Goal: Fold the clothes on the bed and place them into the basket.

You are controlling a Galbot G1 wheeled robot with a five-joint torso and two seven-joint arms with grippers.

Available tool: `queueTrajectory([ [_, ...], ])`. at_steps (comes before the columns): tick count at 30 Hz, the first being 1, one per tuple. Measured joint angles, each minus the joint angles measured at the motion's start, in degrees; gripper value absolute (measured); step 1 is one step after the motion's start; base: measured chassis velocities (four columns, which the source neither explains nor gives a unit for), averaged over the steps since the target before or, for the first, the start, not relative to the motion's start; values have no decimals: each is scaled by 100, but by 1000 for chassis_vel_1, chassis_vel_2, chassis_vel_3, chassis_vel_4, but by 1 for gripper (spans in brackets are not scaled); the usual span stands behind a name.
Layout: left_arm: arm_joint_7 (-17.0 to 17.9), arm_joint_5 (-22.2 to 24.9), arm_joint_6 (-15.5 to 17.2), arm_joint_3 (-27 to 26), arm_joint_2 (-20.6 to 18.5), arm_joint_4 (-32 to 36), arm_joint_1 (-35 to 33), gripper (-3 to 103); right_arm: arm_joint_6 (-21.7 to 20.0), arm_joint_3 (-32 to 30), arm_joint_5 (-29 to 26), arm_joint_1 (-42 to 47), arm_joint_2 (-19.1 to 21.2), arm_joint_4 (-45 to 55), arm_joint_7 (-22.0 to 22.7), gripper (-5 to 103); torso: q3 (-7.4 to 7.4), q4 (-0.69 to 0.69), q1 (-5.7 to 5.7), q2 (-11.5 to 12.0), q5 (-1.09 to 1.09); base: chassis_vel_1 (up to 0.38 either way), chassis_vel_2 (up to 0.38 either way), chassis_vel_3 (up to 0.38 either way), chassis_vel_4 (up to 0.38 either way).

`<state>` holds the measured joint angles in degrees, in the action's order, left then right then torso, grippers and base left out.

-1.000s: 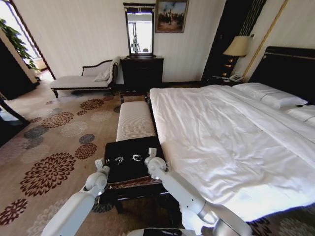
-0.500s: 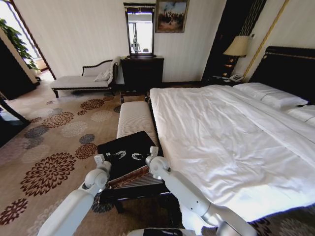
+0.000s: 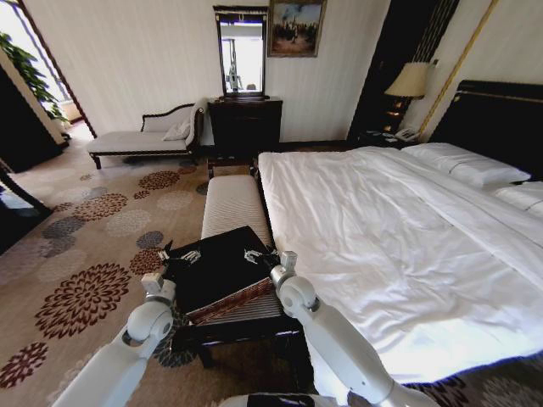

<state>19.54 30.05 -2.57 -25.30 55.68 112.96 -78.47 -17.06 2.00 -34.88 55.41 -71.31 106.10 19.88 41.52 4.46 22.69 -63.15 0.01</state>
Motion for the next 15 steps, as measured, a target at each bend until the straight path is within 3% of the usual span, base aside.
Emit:
queueTrajectory([
  [5,-173,-77,-334,-1009,333,390,-937,100,442,-654,813,813,277,406,-391,100,-1,-1,-1,-1,0,0,0,0,0],
  [11,-414,-193,-579,-1698,632,725,-1679,100,749,-1023,1218,1348,313,600,-500,100,-1,-1,0,-1,1,0,0,0,0],
  [15,-763,-358,-953,-2140,963,923,-2491,100,1186,-1512,1836,2021,214,801,-678,100,0,-1,-1,-1,1,0,0,0,0],
])
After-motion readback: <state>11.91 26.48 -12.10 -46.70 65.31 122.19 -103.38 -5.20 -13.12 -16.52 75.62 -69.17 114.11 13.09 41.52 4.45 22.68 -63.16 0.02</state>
